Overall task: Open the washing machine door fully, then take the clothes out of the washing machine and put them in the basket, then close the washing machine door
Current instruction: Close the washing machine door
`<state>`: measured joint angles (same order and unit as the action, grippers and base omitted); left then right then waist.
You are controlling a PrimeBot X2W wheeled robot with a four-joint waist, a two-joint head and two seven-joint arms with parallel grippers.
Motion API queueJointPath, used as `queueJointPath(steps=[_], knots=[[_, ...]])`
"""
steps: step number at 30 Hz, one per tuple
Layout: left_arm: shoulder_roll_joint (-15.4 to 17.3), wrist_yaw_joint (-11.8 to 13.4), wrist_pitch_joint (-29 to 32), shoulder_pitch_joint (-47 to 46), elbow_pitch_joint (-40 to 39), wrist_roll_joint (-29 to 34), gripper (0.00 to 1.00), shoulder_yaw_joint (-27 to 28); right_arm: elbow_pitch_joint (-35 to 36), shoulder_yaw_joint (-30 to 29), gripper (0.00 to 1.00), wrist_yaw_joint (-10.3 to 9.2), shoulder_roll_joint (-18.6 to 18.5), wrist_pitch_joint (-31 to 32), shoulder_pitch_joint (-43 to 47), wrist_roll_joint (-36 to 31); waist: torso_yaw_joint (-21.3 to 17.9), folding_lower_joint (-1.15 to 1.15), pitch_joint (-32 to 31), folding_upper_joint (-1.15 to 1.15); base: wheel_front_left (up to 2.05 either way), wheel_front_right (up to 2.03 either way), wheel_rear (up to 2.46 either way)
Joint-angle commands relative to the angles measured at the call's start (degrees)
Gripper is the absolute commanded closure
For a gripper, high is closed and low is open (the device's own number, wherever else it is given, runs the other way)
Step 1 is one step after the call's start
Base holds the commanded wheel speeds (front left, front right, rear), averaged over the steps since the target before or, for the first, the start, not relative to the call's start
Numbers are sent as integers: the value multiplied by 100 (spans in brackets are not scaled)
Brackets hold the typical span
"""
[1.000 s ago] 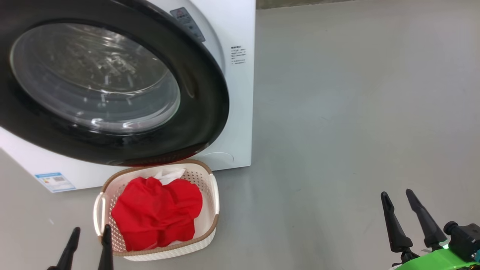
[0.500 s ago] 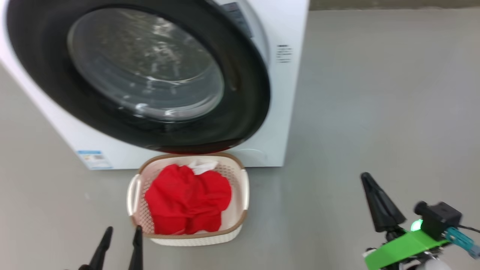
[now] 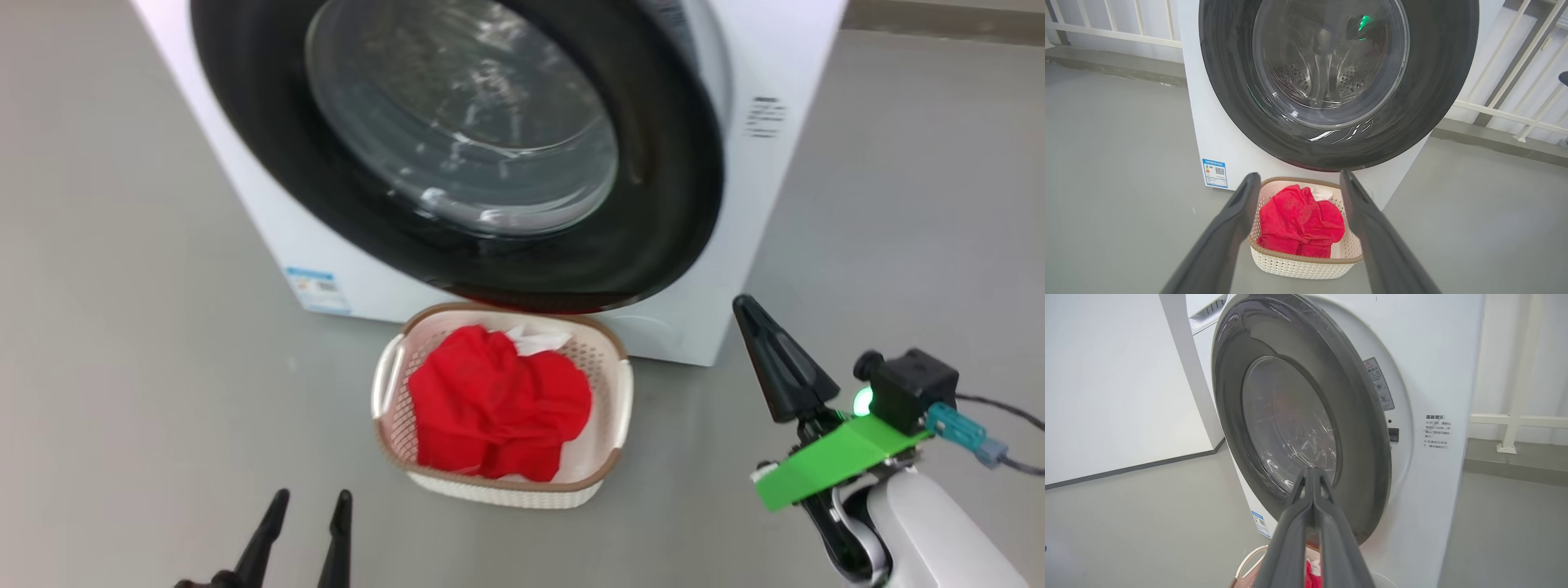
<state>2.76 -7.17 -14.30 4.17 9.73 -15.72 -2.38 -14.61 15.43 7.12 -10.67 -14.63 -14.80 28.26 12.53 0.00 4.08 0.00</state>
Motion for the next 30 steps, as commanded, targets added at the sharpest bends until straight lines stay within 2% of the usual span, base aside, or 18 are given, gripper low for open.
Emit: queueJointPath(steps=[1,14,30], knots=[[13,-32,-70,-282,-123,-44,0,128,66,135,100,36,-35,-37,-225,46,252,0,175,0,0,0,0],[12,-32,-70,-691,-167,-291,0,-199,-481,333,100,36,-149,-37,-1437,149,497,0,978,0,0,0,0],[12,-32,-70,-1298,-274,-417,0,-577,-1017,179,100,36,-382,-37,-2639,208,686,0,1771,0,0,0,0]])
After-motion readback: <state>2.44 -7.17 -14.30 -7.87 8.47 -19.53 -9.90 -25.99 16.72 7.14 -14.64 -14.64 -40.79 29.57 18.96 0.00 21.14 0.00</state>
